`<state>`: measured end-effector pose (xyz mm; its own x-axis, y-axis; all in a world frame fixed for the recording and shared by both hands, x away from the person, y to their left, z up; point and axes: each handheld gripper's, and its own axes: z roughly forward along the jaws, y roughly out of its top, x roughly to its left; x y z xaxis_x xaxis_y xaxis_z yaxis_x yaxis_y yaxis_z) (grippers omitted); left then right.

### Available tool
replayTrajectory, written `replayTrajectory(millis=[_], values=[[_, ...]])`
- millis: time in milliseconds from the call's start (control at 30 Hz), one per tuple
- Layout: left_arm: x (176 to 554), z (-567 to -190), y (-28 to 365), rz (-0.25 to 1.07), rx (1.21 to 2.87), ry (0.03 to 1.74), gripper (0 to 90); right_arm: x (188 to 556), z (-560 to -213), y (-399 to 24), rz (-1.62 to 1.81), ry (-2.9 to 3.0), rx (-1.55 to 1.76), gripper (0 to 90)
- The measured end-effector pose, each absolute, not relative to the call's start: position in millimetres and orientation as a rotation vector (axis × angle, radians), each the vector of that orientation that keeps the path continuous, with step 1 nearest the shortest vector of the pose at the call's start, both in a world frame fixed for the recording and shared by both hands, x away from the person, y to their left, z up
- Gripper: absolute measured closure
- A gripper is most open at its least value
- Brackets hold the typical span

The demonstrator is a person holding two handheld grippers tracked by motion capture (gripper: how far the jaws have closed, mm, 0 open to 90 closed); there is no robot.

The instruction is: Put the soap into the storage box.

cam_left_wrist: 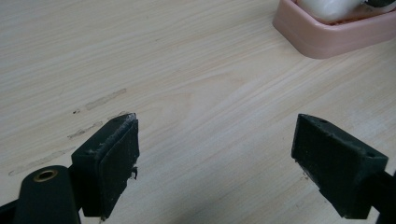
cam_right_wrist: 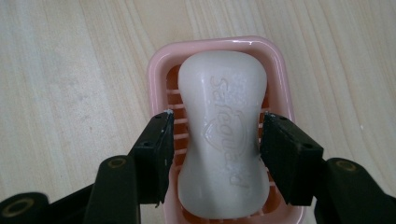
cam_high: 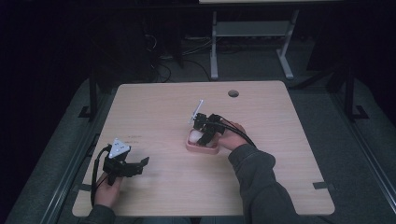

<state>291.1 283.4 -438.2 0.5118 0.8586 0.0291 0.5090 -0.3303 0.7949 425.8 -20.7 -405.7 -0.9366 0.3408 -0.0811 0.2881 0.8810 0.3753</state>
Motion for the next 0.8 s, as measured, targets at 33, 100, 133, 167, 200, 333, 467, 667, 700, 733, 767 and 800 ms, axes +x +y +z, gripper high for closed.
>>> replayTrajectory(millis=[33, 100, 133, 167, 200, 333, 467, 667, 700, 733, 767, 800], values=[[291.1, -438.2, 283.4, 0.589, 1.998, 1.116, 14.7, 425.8, -405.7, -20.7, 0.546, 2.905, 0.488, 44.0], [291.2, -438.3, 283.4, 0.589, 2.001, 1.116, 14.7, 424.5, -404.7, -21.6, 0.547, 2.905, 0.490, 44.2], [291.2, -438.3, 283.4, 0.589, 2.002, 1.116, 14.7, 424.4, -404.2, -22.2, 0.551, 2.903, 0.480, 44.3], [291.2, -438.4, 283.4, 0.589, 2.001, 1.116, 14.7, 423.5, -403.5, -22.6, 0.552, 2.903, 0.483, 44.4], [291.2, -438.4, 283.3, 0.589, 2.000, 1.116, 14.7, 422.3, -402.2, -23.3, 0.560, 2.898, 0.482, 44.4], [291.2, -438.5, 283.0, 0.589, 1.999, 1.118, 14.7, 420.0, -399.7, -24.5, 0.571, 2.893, 0.485, 44.5], [291.4, -438.8, 282.7, 0.590, 2.000, 1.115, 14.6, 418.2, -400.4, -26.3, 0.563, 2.896, 0.480, 44.5], [291.8, -439.0, 283.4, 0.589, 2.000, 1.119, 14.7, 416.6, -401.5, -29.8, 0.586, 2.894, 0.491, 44.2], [291.9, -439.0, 283.6, 0.590, 2.002, 1.119, 14.7, 416.6, -401.5, -29.8, 0.586, 2.894, 0.491, 44.2], [292.2, -439.3, 283.8, 0.590, 2.001, 1.119, 14.7, 416.0, -401.0, -30.6, 0.583, 2.898, 0.494, 44.3], [292.2, -439.3, 283.8, 0.590, 2.001, 1.119, 14.7, 416.0, -401.0, -30.6, 0.583, 2.898, 0.494, 44.3], [292.1, -439.1, 283.9, 0.592, 2.000, 1.123, 14.7, 415.7, -400.9, -30.8, 0.583, 2.899, 0.484, 44.3]])
